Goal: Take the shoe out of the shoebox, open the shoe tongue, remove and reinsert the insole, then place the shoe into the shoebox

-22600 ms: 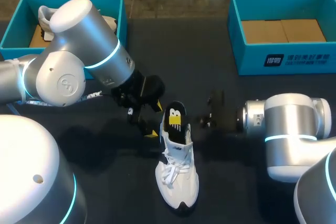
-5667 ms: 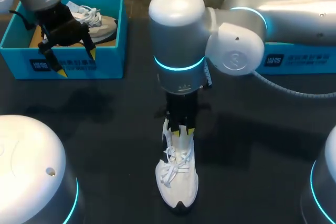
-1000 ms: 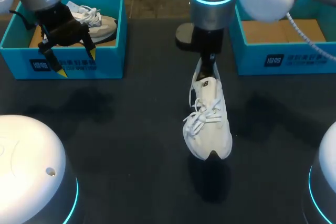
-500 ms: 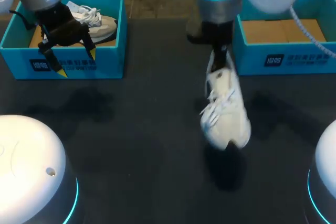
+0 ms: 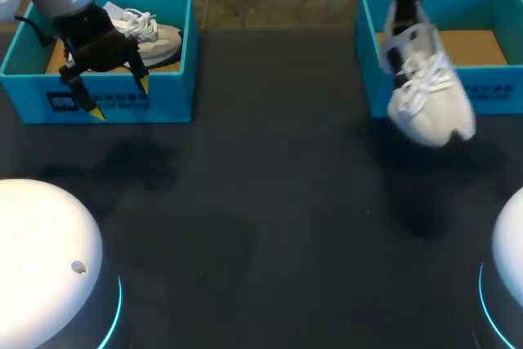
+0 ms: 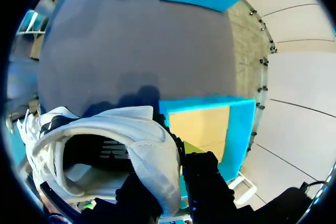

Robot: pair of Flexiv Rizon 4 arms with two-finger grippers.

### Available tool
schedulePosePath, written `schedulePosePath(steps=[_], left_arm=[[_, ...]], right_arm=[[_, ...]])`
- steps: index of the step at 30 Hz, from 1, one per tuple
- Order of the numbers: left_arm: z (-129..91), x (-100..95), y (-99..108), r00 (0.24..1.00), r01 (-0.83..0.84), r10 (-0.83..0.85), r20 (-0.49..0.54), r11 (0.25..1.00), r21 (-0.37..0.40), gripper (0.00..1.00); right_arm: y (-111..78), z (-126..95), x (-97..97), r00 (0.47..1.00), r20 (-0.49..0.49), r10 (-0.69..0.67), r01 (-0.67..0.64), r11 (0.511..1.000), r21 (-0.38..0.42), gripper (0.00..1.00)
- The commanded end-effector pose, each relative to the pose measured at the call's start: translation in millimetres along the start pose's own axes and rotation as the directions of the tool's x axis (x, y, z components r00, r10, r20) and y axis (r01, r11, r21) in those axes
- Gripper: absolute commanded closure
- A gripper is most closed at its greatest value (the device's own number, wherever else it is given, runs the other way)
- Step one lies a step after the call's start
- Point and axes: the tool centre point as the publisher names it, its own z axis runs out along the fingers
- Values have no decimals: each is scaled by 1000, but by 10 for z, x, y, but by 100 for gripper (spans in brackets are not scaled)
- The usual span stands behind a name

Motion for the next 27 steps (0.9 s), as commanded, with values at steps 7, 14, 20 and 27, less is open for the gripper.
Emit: schedulePosePath(steps=[7, 14, 20, 27], left_arm=[[0, -1, 3, 1000, -1, 1, -2, 1000, -2, 0], [0, -1, 3, 1000, -1, 1, -2, 1000, -2, 0], [0, -1, 3, 1000, -1, 1, -2, 1000, -2, 0], [0, -1, 3, 1000, -1, 1, -2, 1000, -2, 0]], right_arm=[[-571, 220, -585, 998, -62, 2, -8, 996, -92, 100], [-571, 220, -585, 998, -62, 2, -8, 996, -92, 100], [-571, 220, -585, 998, -62, 2, -8, 996, -92, 100], [-945, 476, -1080, 994, -95, 57, -71, 986, -150, 100]])
